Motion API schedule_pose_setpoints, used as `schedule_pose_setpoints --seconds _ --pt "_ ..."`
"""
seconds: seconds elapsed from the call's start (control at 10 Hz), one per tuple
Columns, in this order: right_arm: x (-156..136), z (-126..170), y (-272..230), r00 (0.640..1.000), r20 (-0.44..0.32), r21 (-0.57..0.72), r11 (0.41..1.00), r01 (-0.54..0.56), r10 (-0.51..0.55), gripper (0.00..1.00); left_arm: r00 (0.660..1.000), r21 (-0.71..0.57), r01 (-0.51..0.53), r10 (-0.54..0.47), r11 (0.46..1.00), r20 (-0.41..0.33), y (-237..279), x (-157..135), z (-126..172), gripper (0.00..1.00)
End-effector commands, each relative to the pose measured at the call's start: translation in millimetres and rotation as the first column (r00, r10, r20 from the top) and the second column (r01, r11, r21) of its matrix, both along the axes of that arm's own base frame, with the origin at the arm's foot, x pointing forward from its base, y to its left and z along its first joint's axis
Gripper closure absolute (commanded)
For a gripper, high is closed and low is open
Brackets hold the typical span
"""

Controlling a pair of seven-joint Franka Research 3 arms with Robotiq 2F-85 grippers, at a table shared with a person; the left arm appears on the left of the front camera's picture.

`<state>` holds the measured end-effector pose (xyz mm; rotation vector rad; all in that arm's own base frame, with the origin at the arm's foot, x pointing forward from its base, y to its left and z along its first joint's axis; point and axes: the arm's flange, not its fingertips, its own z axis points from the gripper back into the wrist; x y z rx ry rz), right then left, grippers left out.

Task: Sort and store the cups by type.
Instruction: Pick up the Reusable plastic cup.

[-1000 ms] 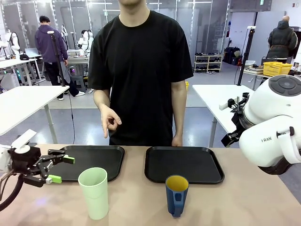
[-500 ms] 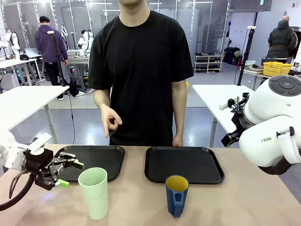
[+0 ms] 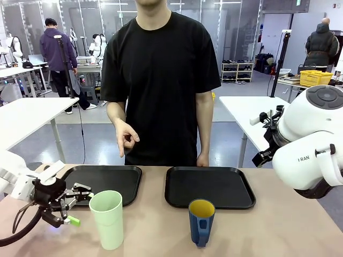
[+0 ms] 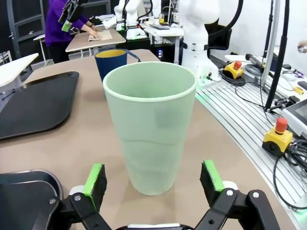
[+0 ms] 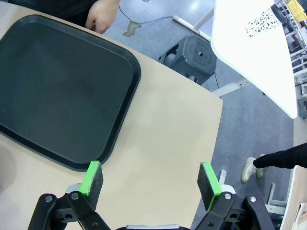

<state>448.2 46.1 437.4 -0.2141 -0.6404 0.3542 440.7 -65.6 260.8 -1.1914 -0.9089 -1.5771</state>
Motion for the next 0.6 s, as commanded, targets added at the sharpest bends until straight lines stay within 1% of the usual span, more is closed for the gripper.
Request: schedule_pose_setpoints --seconds 0.0,0.3,0.5 --pt "-0.1 -1.3 -0.1 1.000 -0.001 -0.008 1.000 -0.008 0.008 0.00 1.000 -0.024 0.007 -0.007 1.000 0.004 -8.6 0.9 -11.8 0.00" --pt "-0.1 -1.3 -0.1 1.000 -0.001 -0.008 1.000 -0.008 0.008 0.00 0.999 -0.049 0.048 -0.048 0.998 0.003 -24.8 -1.2 -19.5 0.00" --pt "-0.1 -1.3 -0.1 1.000 -0.001 -0.008 1.000 -0.008 0.008 0.00 0.998 -0.072 0.057 -0.057 0.996 0.003 -38.6 -1.6 -23.4 0.00"
